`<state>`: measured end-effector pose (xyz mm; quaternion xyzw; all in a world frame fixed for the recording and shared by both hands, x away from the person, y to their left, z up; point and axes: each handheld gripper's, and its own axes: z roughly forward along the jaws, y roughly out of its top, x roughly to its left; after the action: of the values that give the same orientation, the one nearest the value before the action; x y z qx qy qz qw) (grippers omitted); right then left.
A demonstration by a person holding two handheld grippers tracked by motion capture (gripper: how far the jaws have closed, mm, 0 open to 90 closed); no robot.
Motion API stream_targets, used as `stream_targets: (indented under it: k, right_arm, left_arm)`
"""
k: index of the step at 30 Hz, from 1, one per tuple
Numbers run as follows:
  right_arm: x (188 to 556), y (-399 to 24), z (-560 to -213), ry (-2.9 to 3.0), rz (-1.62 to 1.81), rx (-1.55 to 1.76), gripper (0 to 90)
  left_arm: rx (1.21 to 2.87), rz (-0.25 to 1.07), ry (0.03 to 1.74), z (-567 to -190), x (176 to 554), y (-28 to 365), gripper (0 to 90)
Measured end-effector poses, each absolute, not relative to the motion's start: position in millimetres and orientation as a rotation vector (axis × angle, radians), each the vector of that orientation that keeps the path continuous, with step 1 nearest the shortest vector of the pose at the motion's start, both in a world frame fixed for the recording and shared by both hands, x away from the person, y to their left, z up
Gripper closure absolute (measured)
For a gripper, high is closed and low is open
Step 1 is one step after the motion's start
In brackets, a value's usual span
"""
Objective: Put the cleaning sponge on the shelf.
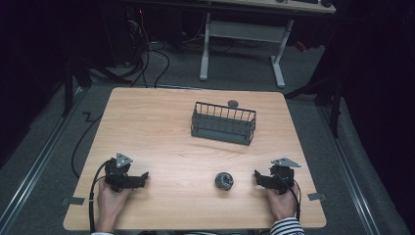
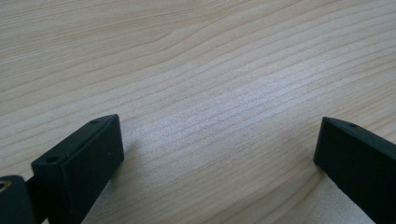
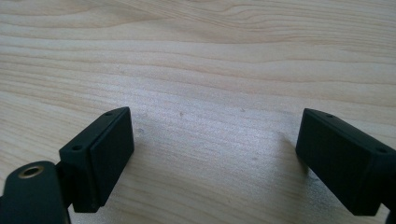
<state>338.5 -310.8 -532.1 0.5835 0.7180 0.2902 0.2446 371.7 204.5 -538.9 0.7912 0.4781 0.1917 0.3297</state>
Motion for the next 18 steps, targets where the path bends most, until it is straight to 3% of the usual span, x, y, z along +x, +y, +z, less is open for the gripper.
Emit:
stream_targets:
  k: [12, 18]
  right_arm:
    - [338.4, -311.3, -531.7, 1.959, 0.788, 1.593, 12.6]
    - [338.0, -313.0, -528.0, 1.974, 0.783, 1.593, 26.0]
  left_arm:
    - [2.069, 0.502, 1.251, -538.9, 371.8, 204.4, 1.8]
    - [2.069, 0.500, 1.248, -538.8, 371.9, 204.4, 2.0]
